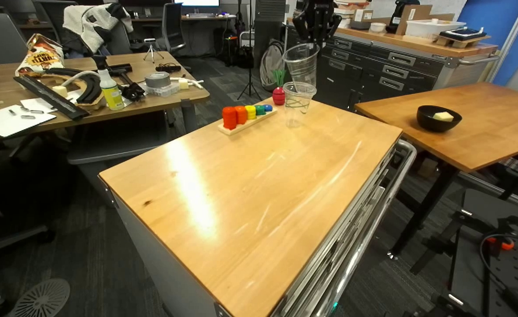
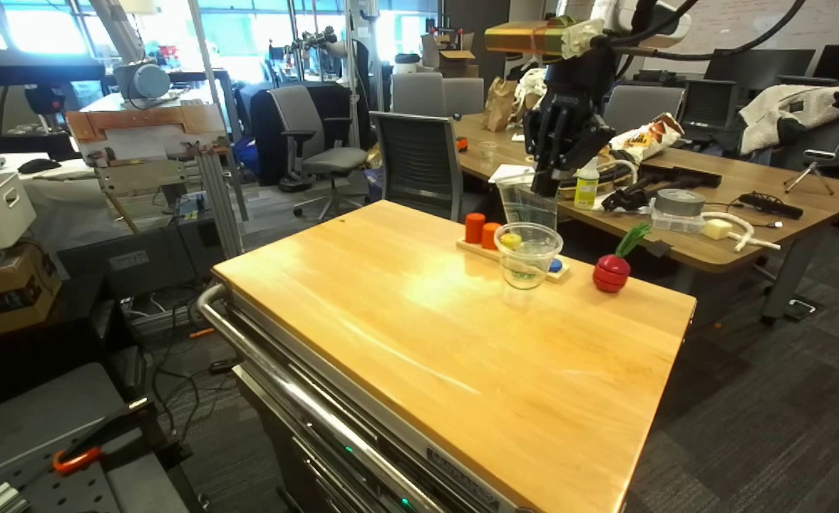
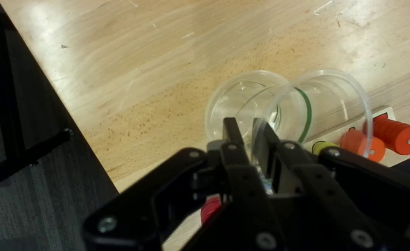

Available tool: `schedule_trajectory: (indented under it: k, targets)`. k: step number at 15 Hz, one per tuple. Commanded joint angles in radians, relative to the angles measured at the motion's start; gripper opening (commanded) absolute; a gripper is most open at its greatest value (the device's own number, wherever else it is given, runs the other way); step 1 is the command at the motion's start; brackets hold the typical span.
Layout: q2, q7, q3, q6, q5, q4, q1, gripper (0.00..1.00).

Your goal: Pick up the two cups and stack them with the third cup

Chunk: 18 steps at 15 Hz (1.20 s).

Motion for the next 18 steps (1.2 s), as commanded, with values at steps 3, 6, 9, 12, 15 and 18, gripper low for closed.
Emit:
schedule_trajectory:
  k: [3, 6, 9, 12, 15, 18]
  targets:
    - [-0.011, -0.054, 0.014, -0.012, 0.046, 0.019, -0.014, 0.65]
    - [-0.031, -0.06, 0.016, -0.012, 0.068, 0.022, -0.012, 0.88]
    - [-0.077, -0.058, 0.004, -0.012, 0.034, 0.013, 0.008, 1.0]
    - [-0.181, -0.104, 0.007, -0.025, -0.005, -0.038, 0.025, 1.0]
    - [-0.318, -0.157, 0.01, 0.026, -0.056, -0.13, 0.049, 1.0]
    - [-0.476, -0.183, 0.011, 0.062, -0.098, -0.257, 0.066, 1.0]
